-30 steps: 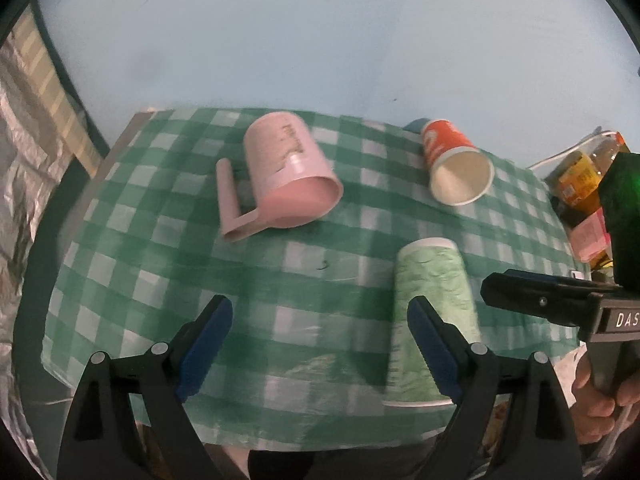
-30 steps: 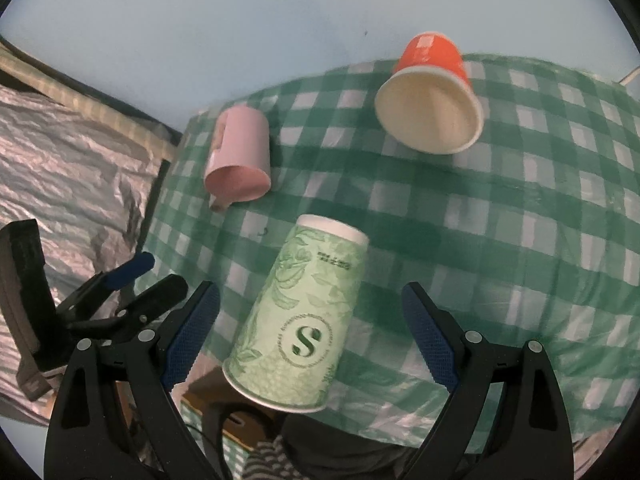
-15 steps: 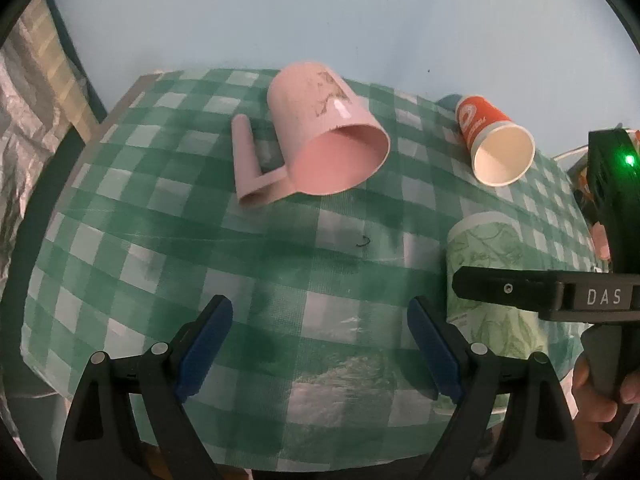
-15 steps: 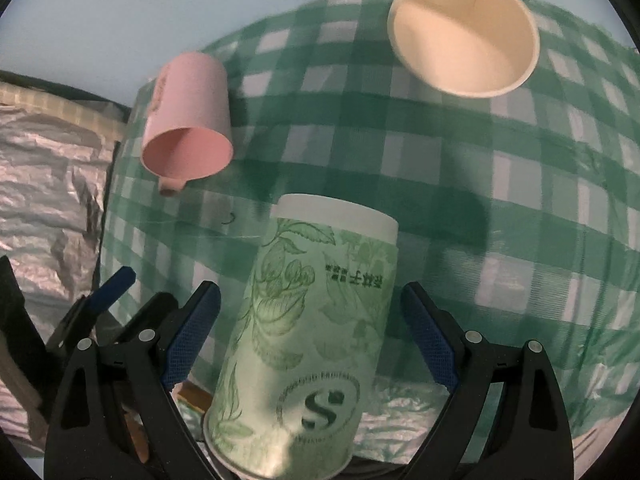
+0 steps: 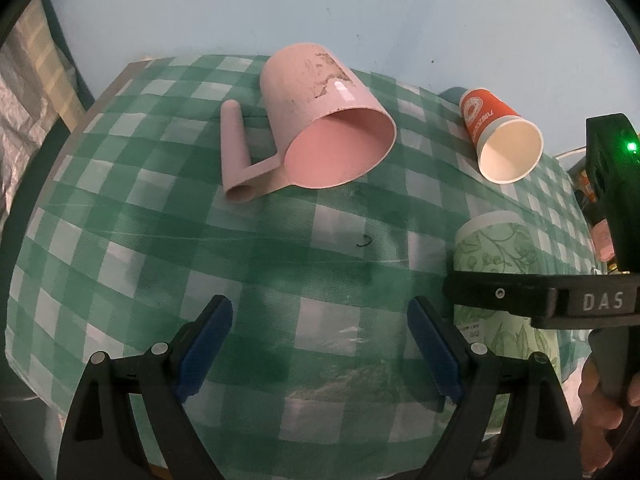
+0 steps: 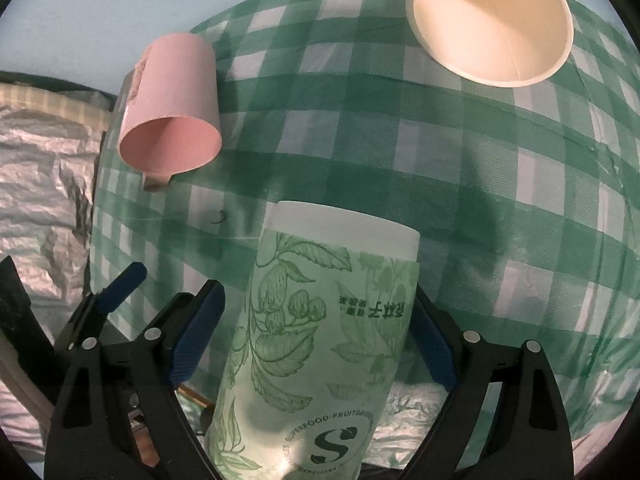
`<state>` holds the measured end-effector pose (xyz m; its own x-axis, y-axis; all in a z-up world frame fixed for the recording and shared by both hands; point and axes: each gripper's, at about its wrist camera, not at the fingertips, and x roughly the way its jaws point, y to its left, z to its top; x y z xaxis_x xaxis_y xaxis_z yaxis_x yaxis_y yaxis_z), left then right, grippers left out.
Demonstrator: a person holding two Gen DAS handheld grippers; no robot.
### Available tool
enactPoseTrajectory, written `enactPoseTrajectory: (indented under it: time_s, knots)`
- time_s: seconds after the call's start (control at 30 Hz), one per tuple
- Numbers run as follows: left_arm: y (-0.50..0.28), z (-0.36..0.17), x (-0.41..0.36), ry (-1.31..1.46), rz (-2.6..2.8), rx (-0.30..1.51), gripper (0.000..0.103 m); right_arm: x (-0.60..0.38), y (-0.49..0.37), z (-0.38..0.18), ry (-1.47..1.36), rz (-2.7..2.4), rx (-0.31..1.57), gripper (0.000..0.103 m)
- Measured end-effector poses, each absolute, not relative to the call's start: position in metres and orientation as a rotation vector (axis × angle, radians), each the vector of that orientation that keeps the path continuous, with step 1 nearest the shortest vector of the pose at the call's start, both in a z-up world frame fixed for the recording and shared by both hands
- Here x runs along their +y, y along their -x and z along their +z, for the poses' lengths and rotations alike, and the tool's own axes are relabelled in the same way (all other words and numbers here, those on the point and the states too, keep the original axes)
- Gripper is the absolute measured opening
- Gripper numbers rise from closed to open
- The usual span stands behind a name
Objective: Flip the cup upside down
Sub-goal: 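Rotate the right tool to turn the green cup rim-down, then lower the inverted green cup onto the table with the right gripper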
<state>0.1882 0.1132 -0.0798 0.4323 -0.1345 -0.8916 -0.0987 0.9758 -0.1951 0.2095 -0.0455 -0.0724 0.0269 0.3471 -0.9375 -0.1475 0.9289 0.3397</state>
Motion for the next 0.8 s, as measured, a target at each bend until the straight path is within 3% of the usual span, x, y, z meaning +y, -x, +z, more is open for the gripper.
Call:
enactPoseTrajectory:
  time_s: [0.1, 0.33, 0.8]
  knots:
    - [-0.188, -0.079, 0.112, 0.235, -0.021, 1.122, 0.09, -0.046, -0.21, -0.073, -0.159, 0.387, 1.492, 0.076]
    - [-0.183, -0.069, 0.11, 0.23, -0.019, 1.092, 0.09, -0.055, -0.207, -0.066, -0.185, 0.449, 1.418, 0.072]
    - [-0.137, -0.03, 0.098, 0.271, -0.015, 0.866, 0.09, -0.068, -0.137, 0.009, 0.011, 0.545, 0.894, 0.071]
